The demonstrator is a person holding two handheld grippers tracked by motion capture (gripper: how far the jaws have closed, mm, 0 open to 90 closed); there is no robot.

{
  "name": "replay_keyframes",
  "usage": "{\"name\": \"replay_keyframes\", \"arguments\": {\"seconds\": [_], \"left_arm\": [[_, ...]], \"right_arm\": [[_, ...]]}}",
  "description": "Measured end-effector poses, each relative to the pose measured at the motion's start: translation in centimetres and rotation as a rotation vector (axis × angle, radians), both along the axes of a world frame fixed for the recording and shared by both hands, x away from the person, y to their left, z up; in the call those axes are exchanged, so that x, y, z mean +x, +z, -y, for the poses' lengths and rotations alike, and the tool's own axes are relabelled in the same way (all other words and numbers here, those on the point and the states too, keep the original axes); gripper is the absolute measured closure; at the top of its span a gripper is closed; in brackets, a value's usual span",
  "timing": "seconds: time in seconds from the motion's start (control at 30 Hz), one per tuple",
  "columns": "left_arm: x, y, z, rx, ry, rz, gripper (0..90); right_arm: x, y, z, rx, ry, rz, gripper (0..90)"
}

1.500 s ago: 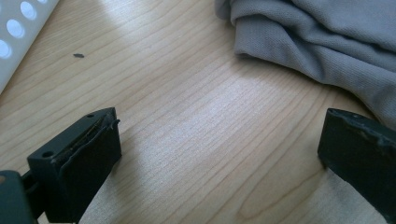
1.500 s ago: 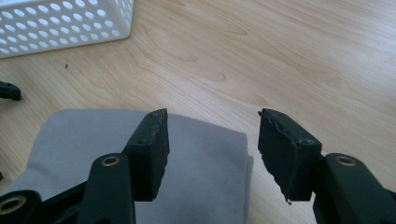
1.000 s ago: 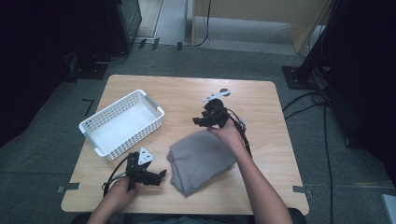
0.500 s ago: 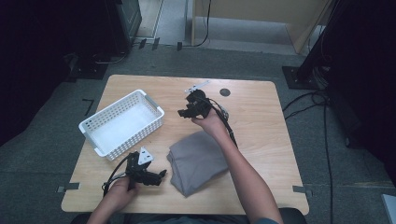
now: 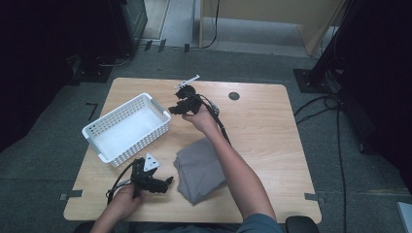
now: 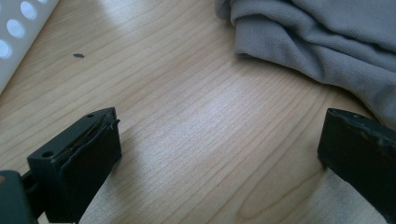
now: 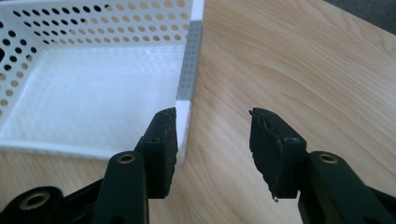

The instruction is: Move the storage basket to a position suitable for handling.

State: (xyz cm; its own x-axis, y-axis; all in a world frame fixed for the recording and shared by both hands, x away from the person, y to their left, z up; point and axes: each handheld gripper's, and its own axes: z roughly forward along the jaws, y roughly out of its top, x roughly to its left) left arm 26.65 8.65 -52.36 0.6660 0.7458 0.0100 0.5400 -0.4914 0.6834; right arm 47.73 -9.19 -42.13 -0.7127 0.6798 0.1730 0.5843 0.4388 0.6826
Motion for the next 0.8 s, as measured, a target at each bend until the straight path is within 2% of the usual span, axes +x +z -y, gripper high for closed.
{"name": "replay_keyframes", "arguments": {"seconds": [0.07, 0.47, 0.6, 0.63, 0.67, 0.77, 0.8], "left_arm": [[0.0, 0.0, 0.0, 0.0, 0.0, 0.0, 0.0], [0.0, 0.0, 0.0, 0.0, 0.0, 0.0, 0.0], [0.0, 0.0, 0.0, 0.002, -0.001, 0.001, 0.0], [0.0, 0.0, 0.0, 0.002, -0.002, 0.001, 0.0], [0.0, 0.0, 0.0, 0.002, -0.002, 0.001, 0.0], [0.0, 0.0, 0.0, 0.001, -0.001, 0.001, 0.0], [0.0, 0.0, 0.0, 0.002, -0.002, 0.001, 0.0]], "right_arm": [[0.4, -0.2, -0.7, 0.013, 0.004, -0.005, 52.7], [2.2, -1.7, -4.7, 0.007, 0.023, -0.023, 55.2], [2.7, -2.1, -6.1, -0.008, 0.024, -0.036, 59.3], [2.9, -2.5, -6.7, -0.038, 0.019, -0.053, 61.5], [2.9, -2.5, -6.7, -0.038, 0.019, -0.053, 61.5], [3.1, -2.8, -7.1, -0.068, 0.001, -0.048, 68.5], [3.4, -3.1, -7.1, -0.082, -0.01, -0.062, 72.4]]}}
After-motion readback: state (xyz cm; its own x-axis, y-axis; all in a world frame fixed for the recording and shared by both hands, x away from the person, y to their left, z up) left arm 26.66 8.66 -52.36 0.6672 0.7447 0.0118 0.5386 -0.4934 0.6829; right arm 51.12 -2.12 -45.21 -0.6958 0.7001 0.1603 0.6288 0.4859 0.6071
